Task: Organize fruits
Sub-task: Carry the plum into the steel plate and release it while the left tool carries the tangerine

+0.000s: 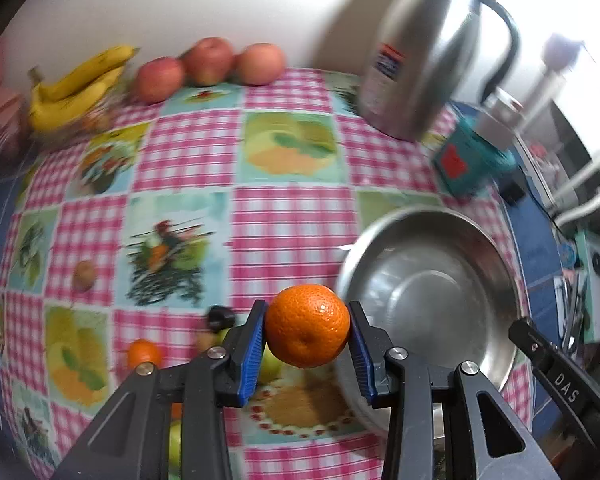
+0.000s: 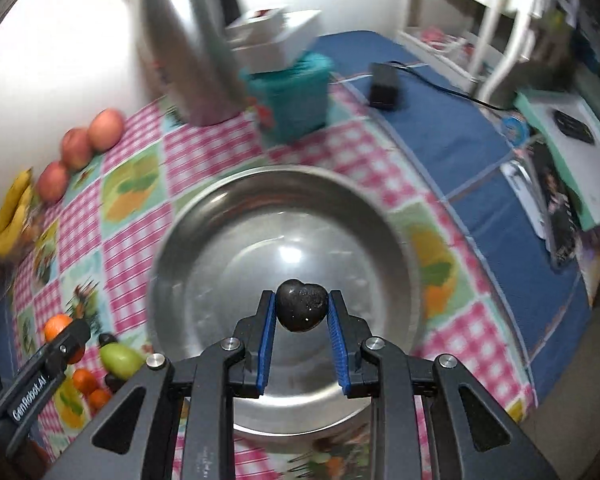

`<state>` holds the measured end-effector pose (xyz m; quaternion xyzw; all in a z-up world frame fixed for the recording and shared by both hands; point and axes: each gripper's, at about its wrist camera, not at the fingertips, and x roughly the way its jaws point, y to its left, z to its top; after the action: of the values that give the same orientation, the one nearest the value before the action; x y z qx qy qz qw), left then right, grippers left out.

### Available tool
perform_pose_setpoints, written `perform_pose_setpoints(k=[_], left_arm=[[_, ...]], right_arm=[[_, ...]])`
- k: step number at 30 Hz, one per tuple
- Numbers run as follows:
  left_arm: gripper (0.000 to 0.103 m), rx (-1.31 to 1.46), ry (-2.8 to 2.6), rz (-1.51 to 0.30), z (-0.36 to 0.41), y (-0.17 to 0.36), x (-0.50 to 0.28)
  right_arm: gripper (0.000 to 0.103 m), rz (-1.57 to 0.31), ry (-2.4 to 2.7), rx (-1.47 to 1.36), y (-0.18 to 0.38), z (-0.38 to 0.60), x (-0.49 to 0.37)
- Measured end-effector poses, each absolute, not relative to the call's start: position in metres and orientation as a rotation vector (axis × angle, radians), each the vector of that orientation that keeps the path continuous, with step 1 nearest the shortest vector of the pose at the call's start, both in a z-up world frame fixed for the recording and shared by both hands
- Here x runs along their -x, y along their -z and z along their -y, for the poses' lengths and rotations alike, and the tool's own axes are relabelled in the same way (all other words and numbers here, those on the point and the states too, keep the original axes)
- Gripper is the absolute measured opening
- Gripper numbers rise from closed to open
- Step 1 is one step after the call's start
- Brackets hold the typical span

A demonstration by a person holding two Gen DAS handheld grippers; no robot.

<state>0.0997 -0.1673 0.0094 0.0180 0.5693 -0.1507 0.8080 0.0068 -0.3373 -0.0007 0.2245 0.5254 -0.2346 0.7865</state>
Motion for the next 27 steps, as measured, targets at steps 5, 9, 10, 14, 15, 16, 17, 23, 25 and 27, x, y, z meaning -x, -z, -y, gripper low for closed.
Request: perform_pose_setpoints(k=[5, 9, 10, 14, 15, 16, 17, 23, 25, 27], left_arm=[[0.041, -0.109, 0.380, -1.207, 0.196, 0.003, -0.090], [0.041, -0.148, 0.404, -1.227, 0.209, 0.019, -0.085], [0.041, -0.149, 0.407, -1.229, 0.211, 0.020, -0.084], [0.041, -0.163, 0.413, -1.228, 0.215, 0.025, -0.083], [0.042, -0.163, 0.413, -1.228, 0.215, 0.025, -0.083], [0.042, -0.161, 0.412, -1.228, 0.215, 0.025, -0.083], [0.042, -0.159, 0.411, -1.229, 0.214, 0.024, -0.083], [0.042, -0.149, 0.398, -1.241, 0.212, 0.024, -0.085], [0.042, -0.141, 0.395, -1.254, 0.211, 0.026, -0.085], [0.043, -0.137, 0.389, -1.262, 0.210, 0.027, -0.085]], right_arm=[[0.027, -1.126, 0.521, -0.523, 0.005, 0.353, 0.000], [0.027, -1.136, 0.532, -0.537, 0.010, 0.358, 0.002], [0.027, -1.137, 0.531, -0.543, 0.011, 0.359, 0.003], [0.027, -1.150, 0.532, -0.530, 0.015, 0.358, 0.001], [0.027, -1.154, 0.536, -0.528, 0.016, 0.358, 0.001], [0.027, -1.158, 0.538, -0.526, 0.017, 0.358, 0.000], [0.027, -1.162, 0.539, -0.527, 0.018, 0.358, 0.000], [0.032, -1.182, 0.550, -0.551, 0.023, 0.362, 0.002], [0.034, -1.185, 0.564, -0.544, 0.023, 0.362, 0.002], [0.035, -1.184, 0.570, -0.536, 0.023, 0.362, 0.002]])
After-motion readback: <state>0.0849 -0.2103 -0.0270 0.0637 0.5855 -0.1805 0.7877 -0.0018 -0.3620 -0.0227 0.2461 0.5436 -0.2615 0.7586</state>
